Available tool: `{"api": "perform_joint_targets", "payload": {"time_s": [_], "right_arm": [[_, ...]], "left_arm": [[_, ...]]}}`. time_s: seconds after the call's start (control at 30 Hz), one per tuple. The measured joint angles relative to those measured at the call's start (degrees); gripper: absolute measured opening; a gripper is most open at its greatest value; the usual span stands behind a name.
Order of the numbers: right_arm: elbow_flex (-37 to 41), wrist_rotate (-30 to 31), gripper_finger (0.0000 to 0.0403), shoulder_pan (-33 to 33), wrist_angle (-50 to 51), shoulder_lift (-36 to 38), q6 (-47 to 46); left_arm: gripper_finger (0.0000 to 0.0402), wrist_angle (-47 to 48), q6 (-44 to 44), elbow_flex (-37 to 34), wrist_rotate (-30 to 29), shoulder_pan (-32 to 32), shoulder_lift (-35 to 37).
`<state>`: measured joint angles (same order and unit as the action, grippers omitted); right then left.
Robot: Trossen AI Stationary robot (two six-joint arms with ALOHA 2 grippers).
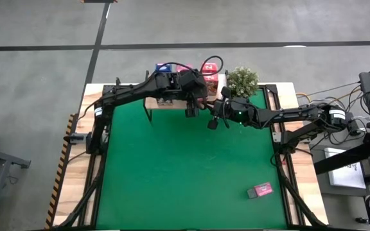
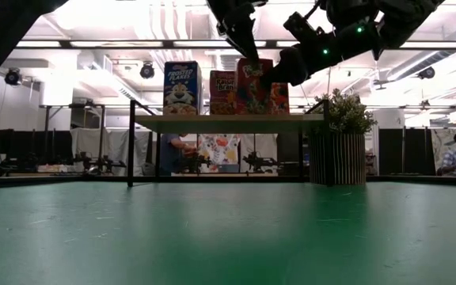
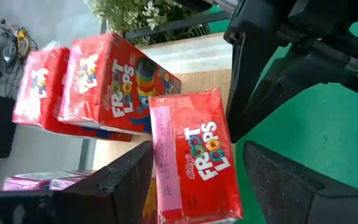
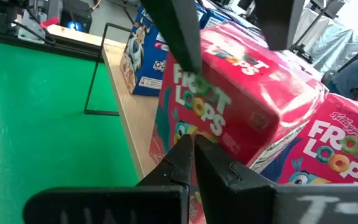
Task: Stack cereal on shelf
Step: Put the red cereal box on the shelf aligned with the red cereal boxes
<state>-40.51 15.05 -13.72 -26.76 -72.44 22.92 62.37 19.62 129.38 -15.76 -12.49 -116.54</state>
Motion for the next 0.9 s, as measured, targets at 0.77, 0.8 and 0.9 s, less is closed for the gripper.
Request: {"api": "perform_joint_targets", "payload": {"time_s": [0.77,0.8,0.9], "right_arm": [[-3.6,-4.6,0.0009,0.1,15.1,3.6,-4.5],[-4.0,-6.0,0.0009,0.1,16.6,4.1,-5.4],[-4.3,-10.0,0.0009,0.1,18.0,5.4,-6.8]], "left_arm": [[0.0228,7.2,-3.3,3.0,-0.2,7.9,9.9],[0.0225,7.0,-3.7,1.8,-0.2,8.8,11.0],[0.0212,2.7,-4.2,-5.7,-0.2,11.1,15.8]]}}
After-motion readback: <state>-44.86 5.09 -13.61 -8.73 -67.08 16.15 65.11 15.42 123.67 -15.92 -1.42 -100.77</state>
